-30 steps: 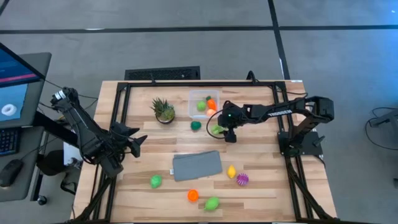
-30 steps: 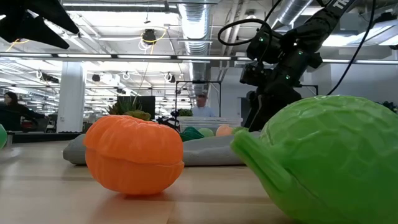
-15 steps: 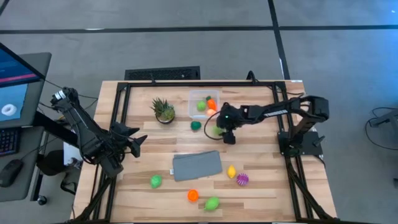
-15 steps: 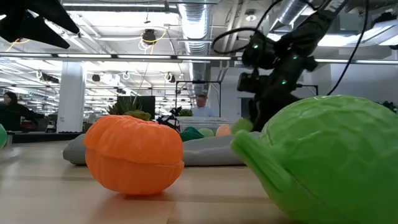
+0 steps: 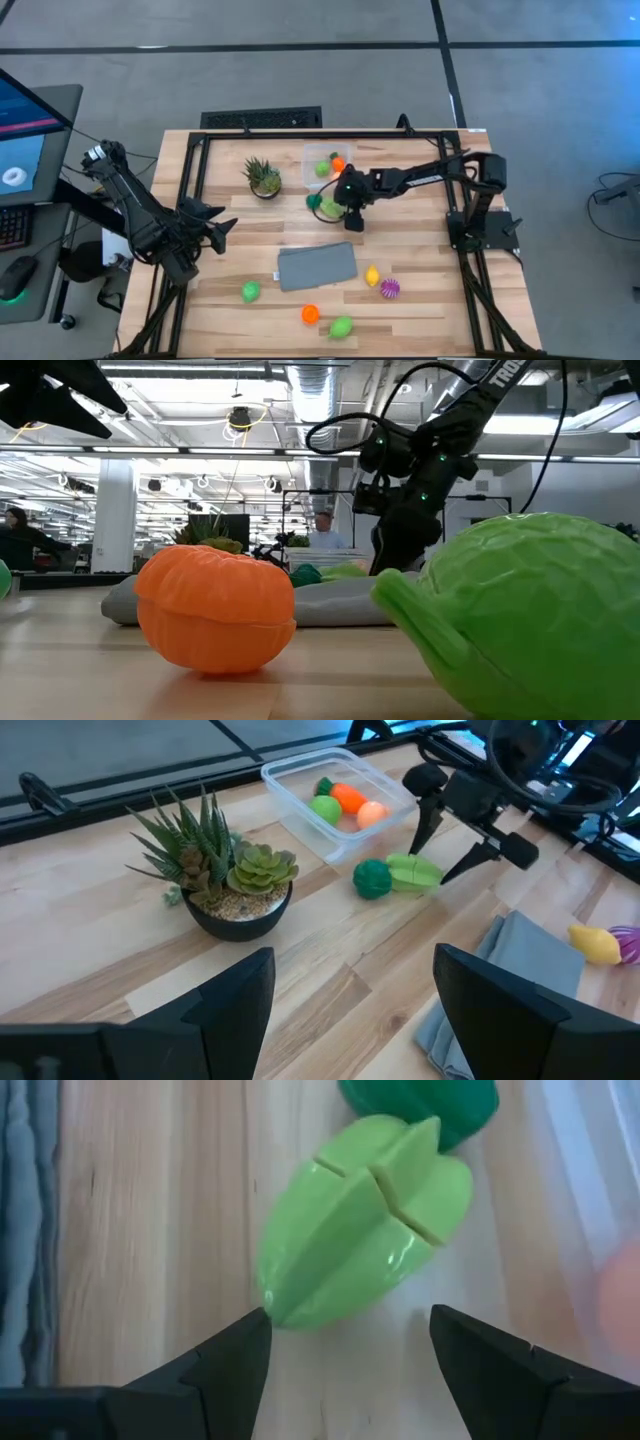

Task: Pick and placing Produce into tupperware
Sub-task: Put the starfruit into the bin

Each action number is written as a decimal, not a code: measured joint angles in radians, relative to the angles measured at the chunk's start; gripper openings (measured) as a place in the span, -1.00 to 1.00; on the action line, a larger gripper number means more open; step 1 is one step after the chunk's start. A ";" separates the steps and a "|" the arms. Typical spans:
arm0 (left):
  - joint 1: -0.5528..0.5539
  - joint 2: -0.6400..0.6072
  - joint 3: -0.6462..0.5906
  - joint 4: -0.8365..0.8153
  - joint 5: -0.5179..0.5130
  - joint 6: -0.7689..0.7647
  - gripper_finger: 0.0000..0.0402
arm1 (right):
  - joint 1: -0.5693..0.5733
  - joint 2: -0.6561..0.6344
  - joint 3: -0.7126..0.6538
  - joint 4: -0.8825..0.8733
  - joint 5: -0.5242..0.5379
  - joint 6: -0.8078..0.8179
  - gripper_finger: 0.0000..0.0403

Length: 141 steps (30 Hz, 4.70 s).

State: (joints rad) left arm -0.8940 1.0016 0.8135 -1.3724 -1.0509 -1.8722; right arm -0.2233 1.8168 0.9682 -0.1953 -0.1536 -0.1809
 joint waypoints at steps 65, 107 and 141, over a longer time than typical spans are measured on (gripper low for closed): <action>0.000 0.000 0.000 0.002 -0.007 0.032 0.31 | 0.027 -0.026 0.054 0.027 0.105 0.462 0.47; 0.000 0.000 0.000 0.006 -0.008 0.036 0.31 | 0.051 -0.010 0.054 0.019 0.179 0.588 0.47; 0.000 0.000 0.000 0.048 -0.006 0.057 0.31 | 0.069 -0.010 0.054 0.002 0.208 0.600 0.41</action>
State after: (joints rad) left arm -0.8944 1.0012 0.8136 -1.3247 -1.0565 -1.8153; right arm -0.1545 1.8065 1.0222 -0.1936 0.0544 0.4194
